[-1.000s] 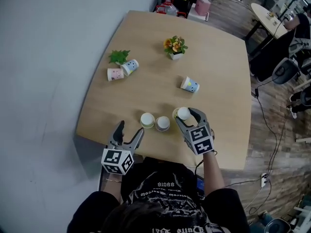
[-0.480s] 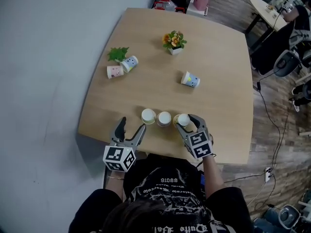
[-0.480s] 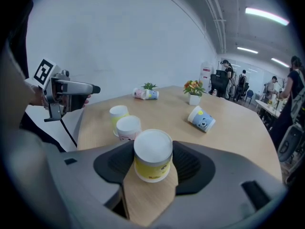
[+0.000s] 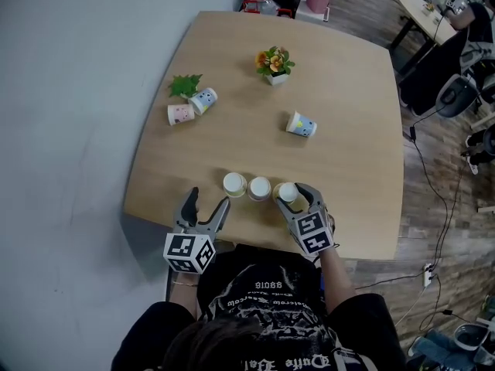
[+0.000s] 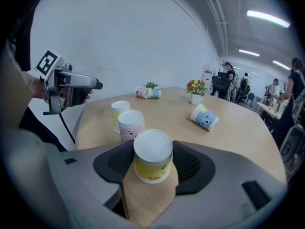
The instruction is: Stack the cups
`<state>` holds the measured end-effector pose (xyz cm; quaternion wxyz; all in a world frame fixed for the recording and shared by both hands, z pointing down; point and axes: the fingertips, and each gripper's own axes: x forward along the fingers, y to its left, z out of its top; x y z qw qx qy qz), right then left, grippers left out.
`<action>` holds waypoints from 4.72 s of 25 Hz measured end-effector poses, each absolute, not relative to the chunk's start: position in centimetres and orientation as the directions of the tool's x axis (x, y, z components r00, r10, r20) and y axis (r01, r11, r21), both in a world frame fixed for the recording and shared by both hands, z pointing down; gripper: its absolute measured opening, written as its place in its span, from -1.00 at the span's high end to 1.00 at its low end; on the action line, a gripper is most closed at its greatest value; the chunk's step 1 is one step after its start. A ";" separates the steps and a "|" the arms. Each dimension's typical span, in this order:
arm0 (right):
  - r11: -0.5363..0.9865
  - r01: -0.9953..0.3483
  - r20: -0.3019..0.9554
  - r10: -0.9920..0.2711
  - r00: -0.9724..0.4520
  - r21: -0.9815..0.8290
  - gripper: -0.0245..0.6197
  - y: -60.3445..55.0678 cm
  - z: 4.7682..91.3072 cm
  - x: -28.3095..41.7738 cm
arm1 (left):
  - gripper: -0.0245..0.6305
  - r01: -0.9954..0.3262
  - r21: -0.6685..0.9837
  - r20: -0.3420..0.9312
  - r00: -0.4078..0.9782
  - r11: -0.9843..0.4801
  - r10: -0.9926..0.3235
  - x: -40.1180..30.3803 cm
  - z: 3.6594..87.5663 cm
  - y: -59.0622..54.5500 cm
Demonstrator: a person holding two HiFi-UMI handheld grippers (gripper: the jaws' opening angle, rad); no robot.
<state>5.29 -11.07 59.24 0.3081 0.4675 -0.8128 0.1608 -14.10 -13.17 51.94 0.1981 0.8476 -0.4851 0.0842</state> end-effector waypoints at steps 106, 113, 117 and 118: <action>0.947 -0.124 0.954 -0.288 0.080 0.296 0.05 -11.4 51.6 7.8 | -0.19 -0.755 0.190 0.232 0.656 -0.628 -0.719 -13.9 47.5 -14.0; 0.950 -0.070 0.943 -0.290 0.165 0.304 0.05 -11.7 51.7 7.4 | -0.19 -0.728 0.207 0.218 0.685 -0.653 -0.695 -14.3 47.4 -13.2; 0.958 -0.040 0.941 -0.270 0.205 0.284 0.05 -11.5 51.6 7.2 | -0.19 -0.725 0.215 0.217 0.688 -0.654 -0.692 -14.8 47.6 -12.8; 0.960 -0.028 0.939 -0.267 0.219 0.279 0.05 -11.5 51.6 7.1 | -0.19 -0.728 0.219 0.217 0.685 -0.649 -0.695 -15.0 47.7 -12.8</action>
